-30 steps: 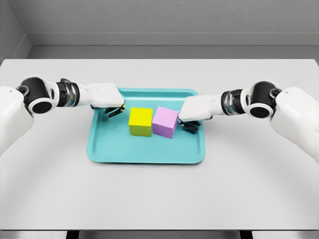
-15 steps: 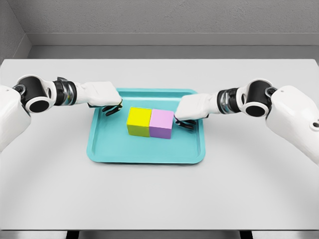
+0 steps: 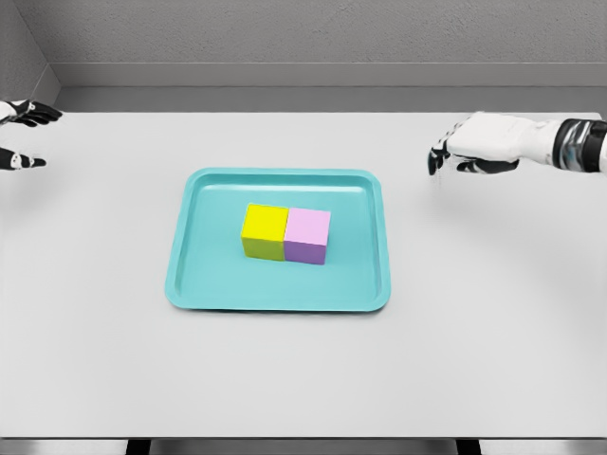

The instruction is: Push two cubes

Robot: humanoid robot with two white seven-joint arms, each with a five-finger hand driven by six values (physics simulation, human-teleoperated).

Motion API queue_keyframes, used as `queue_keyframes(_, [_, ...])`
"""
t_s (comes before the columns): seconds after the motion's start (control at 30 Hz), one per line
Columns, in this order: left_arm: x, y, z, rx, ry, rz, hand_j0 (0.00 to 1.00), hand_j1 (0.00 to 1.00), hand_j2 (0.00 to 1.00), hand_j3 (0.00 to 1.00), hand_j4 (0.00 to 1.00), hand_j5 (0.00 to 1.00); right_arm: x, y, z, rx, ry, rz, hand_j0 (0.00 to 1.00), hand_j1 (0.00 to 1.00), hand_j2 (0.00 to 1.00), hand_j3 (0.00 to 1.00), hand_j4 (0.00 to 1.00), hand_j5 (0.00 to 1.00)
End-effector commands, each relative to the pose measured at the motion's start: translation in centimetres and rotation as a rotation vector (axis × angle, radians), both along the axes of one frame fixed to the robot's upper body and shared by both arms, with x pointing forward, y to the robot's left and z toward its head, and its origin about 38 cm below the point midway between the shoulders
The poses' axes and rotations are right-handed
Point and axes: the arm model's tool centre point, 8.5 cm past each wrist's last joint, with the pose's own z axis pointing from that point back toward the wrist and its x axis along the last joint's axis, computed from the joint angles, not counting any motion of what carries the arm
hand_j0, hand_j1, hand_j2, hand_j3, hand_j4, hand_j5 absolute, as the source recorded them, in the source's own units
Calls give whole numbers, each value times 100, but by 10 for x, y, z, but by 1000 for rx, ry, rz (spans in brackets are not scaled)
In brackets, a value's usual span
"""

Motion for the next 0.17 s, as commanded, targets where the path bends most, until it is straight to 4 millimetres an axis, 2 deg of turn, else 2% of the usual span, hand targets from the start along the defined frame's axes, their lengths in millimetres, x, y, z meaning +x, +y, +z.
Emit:
queue_keyframes(0.0, [-2,5,-6,-45,5,30,100,100,100,100,100,100,1,-10,11,22,-19,-25,100,100,100,100,100,100])
queue_keyframes(0.13, [-2,5,-6,-44,6,30,100,100,100,100,100,100,0,-11,9,22,-14,-25,100,100,100,100,100,100])
